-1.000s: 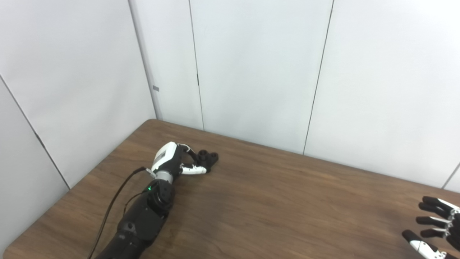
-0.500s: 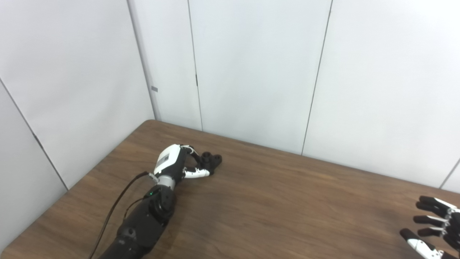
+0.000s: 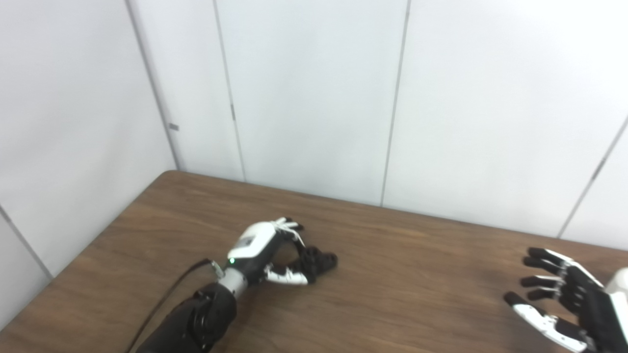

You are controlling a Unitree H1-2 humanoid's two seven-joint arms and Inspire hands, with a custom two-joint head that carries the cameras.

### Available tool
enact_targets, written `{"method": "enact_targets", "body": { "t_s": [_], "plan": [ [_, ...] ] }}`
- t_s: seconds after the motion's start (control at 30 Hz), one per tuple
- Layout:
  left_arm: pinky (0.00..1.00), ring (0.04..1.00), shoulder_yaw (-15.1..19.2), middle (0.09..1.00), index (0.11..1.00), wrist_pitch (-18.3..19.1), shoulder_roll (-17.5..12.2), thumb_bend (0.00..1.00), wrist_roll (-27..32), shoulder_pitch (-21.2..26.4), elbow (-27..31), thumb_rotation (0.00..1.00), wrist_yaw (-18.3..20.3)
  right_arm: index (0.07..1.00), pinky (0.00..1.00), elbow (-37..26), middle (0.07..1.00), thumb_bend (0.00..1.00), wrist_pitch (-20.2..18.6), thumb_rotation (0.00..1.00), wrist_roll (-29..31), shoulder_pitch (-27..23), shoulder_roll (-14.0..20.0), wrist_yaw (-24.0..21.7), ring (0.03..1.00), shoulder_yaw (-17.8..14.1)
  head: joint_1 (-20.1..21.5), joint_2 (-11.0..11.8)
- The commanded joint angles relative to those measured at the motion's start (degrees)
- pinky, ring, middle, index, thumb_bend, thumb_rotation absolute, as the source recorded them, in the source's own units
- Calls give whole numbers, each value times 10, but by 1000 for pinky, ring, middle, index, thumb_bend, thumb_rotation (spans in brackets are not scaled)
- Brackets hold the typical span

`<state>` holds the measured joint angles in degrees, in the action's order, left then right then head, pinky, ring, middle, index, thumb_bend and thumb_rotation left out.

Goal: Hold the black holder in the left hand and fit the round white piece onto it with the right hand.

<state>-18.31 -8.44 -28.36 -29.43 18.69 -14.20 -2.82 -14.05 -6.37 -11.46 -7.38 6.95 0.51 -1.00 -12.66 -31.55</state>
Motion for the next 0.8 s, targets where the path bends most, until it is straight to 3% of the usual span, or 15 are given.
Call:
{"method": "enact_targets", "body": {
  "t_s": [0.0,0.07,0.2,0.37,0.53,0.77],
  "plan": [
    [968,969,-23,880,483,-39,7,525,-14,7,22,60,31,723,500,-12,711,450,19,0,4,-21,-2,4,586,0,20,-5],
    [957,965,-33,882,483,-54,11,524,-8,8,29,61,48,722,499,-5,711,450,30,0,4,-22,-2,4,588,1,32,-9],
    [980,968,-62,880,482,-89,22,524,-5,14,39,60,90,713,503,11,707,468,43,100,2,-26,-3,7,592,2,52,-15],
    [943,952,-80,867,482,-125,28,524,-10,26,25,58,114,719,521,20,718,479,50,190,-1,-29,-4,8,613,3,70,-21],
    [924,941,-88,862,481,-139,40,524,-19,34,7,58,126,714,526,23,717,482,53,181,0,-32,-6,9,613,3,92,-25],
    [911,940,-104,874,482,-162,34,524,-66,43,-26,57,123,714,523,16,722,489,53,190,-6,-37,-5,12,608,4,120,-29]
  ]
}}
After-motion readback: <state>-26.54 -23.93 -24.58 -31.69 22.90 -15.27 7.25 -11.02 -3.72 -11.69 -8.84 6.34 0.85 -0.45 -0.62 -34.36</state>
